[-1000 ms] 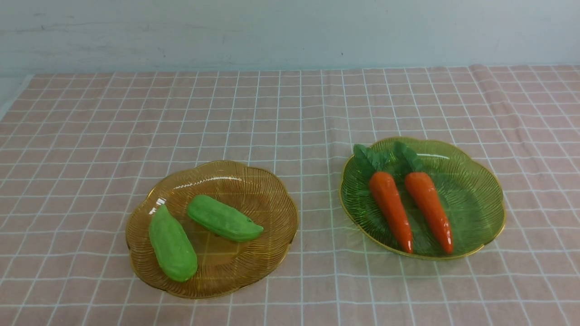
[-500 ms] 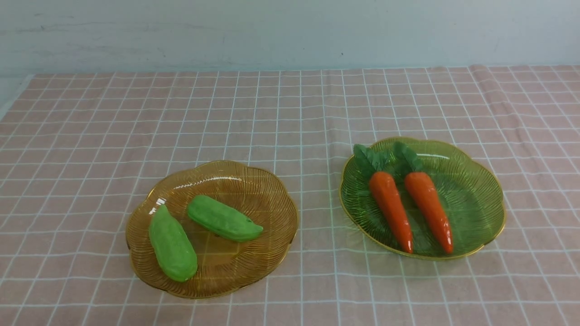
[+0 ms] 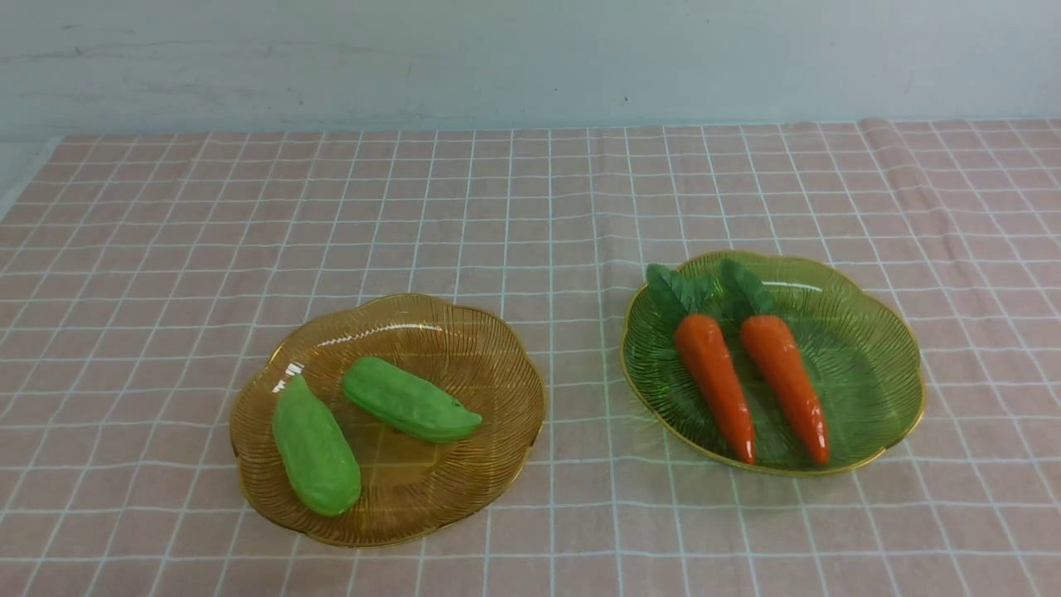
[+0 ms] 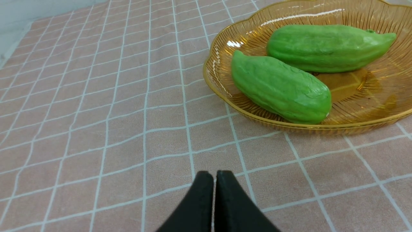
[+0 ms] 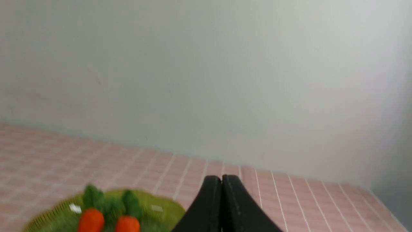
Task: Put different types of vegetables on the plate.
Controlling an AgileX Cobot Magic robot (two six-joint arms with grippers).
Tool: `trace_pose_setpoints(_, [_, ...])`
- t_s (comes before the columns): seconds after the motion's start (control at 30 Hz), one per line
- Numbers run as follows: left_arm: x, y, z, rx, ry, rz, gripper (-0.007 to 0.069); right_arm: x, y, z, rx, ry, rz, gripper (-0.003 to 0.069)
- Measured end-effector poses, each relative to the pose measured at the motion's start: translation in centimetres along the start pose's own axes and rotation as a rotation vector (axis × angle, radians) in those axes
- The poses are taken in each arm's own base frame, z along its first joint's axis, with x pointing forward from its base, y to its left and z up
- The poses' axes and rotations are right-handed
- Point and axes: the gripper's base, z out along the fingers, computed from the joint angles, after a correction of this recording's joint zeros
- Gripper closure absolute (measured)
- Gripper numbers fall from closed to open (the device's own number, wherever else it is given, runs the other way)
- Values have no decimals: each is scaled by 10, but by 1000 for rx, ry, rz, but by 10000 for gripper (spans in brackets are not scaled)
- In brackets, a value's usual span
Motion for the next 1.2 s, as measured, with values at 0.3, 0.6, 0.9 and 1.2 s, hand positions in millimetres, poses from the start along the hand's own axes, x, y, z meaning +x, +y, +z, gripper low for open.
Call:
trace_pose_setpoints(0.3, [0, 0, 0, 0, -2, 0, 628, 95, 9, 12, 113, 254, 85, 674])
trace_pose_setpoints(0.6, [0, 0, 0, 0, -1, 0, 628, 101, 8, 12, 153, 279, 192, 674])
trace_pose_setpoints(0.9, [0, 0, 0, 0, -2, 0, 628, 101, 8, 12, 155, 279, 192, 674])
trace_pose_setpoints(1.2, [0, 0, 0, 0, -2, 0, 628, 101, 8, 12, 155, 279, 192, 674])
